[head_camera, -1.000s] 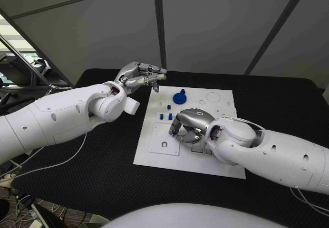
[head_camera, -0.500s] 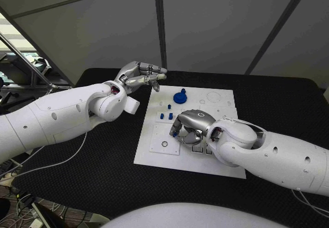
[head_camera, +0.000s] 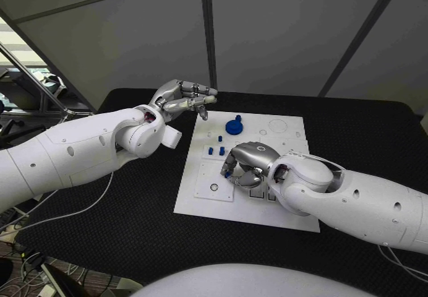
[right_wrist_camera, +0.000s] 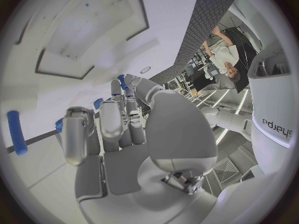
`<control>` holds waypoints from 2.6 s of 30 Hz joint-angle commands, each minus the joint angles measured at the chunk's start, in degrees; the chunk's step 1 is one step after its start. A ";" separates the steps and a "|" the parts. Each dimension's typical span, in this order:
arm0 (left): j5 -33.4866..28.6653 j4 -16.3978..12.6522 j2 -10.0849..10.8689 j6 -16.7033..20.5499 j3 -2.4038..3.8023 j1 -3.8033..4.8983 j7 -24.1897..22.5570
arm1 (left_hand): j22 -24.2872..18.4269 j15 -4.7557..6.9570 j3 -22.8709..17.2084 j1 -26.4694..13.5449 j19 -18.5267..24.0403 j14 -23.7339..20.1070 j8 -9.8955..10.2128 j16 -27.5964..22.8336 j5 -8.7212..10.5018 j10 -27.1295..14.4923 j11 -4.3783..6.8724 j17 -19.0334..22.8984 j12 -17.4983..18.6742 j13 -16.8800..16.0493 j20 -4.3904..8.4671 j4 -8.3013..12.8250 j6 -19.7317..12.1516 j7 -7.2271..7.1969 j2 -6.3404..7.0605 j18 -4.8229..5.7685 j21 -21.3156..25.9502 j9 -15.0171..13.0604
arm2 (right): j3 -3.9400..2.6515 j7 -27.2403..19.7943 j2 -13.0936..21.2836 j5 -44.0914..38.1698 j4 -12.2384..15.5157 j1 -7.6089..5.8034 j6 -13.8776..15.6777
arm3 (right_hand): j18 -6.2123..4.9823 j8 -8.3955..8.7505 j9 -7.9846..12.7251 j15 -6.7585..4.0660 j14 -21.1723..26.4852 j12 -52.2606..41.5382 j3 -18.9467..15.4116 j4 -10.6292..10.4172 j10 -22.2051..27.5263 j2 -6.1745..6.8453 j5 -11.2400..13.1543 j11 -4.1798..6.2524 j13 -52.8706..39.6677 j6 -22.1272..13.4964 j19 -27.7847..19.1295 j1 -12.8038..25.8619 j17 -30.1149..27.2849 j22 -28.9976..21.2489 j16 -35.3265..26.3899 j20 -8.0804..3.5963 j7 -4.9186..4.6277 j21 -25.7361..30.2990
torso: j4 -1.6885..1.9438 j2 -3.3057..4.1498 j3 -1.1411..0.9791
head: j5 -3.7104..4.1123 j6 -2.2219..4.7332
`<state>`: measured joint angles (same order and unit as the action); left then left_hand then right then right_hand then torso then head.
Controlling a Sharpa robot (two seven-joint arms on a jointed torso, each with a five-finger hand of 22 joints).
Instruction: Assemble the parts on the task board
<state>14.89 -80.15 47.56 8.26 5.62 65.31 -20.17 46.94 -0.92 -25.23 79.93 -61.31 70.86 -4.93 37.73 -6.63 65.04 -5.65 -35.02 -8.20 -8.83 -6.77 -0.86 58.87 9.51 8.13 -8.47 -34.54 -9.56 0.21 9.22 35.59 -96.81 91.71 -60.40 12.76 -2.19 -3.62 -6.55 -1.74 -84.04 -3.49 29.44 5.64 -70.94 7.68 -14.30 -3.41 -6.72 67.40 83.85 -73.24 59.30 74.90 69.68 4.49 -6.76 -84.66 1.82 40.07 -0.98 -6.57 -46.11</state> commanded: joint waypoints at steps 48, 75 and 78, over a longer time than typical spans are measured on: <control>-0.32 0.50 0.19 -1.71 -0.04 0.02 0.53 | -0.38 -0.18 0.50 -0.73 0.12 -0.12 0.44 -0.69 1.23 -0.34 -0.19 0.26 -0.01 -0.24 -0.25 -0.23 -0.10 0.09 -0.09 -1.95 0.59 -0.20 | -6.98 3.77 13.75 4.54 5.67 -1.20 3.80 | -1.27 0.01 1.94 1.72 0.60 -1.70 -4.60 1.55 8.40 4.03 1.65 -1.73 2.59 -4.52 -1.14 1.66 -7.11 1.50 -4.17 1.60 0.59 5.23 | -0.16 0.00 0.02 | 2.49 2.72; -0.32 0.62 0.15 -2.04 -0.07 -0.07 0.68 | -0.45 -0.17 0.48 -0.62 0.14 -0.22 0.43 -0.80 1.28 -0.33 -0.17 0.32 -0.02 -0.29 -0.26 -0.16 -0.03 0.07 -0.16 -1.97 0.72 -0.26 | -7.56 5.44 12.60 2.76 2.20 -1.61 -5.33 | -1.30 -0.05 2.72 1.72 0.56 -2.77 -8.28 0.18 8.72 2.28 5.75 -1.70 2.86 -5.51 -1.00 -0.28 -8.39 1.28 -4.33 1.67 0.63 5.52 | 0.01 0.04 -0.05 | 3.41 2.72; -0.32 0.64 0.10 -2.06 -0.07 -0.07 0.70 | -0.45 -0.17 0.48 -0.62 0.14 -0.22 0.43 -0.80 1.28 -0.33 -0.17 0.32 -0.02 -0.29 -0.26 -0.16 -0.03 0.07 -0.16 -1.97 0.72 -0.26 | -7.54 5.34 12.34 2.78 1.91 -1.61 -5.73 | -1.18 -0.05 2.74 1.47 0.39 -3.18 -7.64 0.02 7.20 1.62 5.57 -1.40 2.81 -5.41 -0.69 -0.49 -8.03 1.77 -3.90 1.51 0.49 5.14 | 0.03 0.02 -0.04 | 3.46 2.70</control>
<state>14.86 -79.46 47.72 6.82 5.50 65.18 -19.38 46.56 -0.92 -24.97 79.70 -61.31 70.86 -4.70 37.28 -5.73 65.04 -5.65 -34.75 -8.20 -9.06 -6.77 -1.11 58.87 9.51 7.90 -8.07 -33.87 -9.75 -7.31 15.23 48.00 -93.80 93.70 -61.92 8.35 -3.12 -3.65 -3.86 -0.14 -83.25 -6.45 21.62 5.69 -63.40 9.78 -8.78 -4.77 -3.94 62.07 82.82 -73.94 51.16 74.93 65.52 6.00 -5.82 -79.23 1.89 40.13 -1.02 -3.14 -43.40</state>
